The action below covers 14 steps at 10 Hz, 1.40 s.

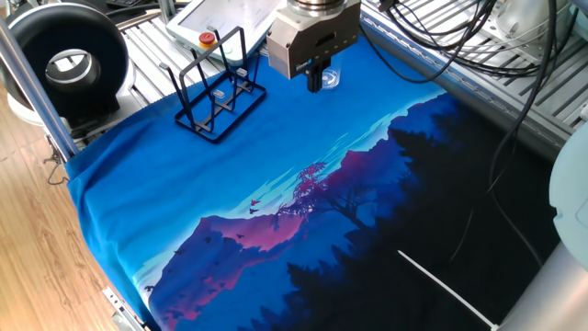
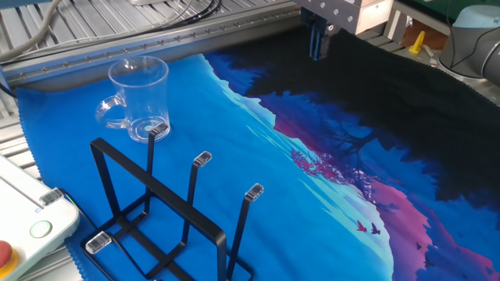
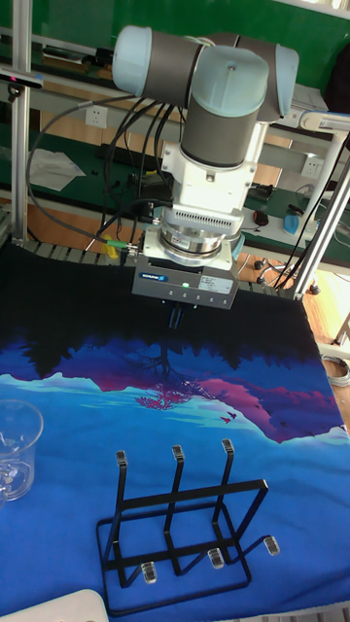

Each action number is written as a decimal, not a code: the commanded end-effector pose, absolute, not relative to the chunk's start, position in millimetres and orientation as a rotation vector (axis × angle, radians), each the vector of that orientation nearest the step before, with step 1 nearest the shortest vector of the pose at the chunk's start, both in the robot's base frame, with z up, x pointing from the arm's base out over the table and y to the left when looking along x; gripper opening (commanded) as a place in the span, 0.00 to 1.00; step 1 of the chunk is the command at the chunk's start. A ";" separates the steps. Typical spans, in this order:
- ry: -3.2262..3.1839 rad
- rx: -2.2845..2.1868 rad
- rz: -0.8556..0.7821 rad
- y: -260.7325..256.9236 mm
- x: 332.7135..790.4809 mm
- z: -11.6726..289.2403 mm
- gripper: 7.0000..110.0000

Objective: Put the cup on the cup rack

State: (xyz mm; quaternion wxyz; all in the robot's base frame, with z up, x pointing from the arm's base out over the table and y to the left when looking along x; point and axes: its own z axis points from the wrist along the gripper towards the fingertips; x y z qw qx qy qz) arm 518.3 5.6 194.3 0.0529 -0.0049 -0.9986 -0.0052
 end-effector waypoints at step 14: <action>-3.078 0.010 -0.004 3.2 528.8 193.8 0.00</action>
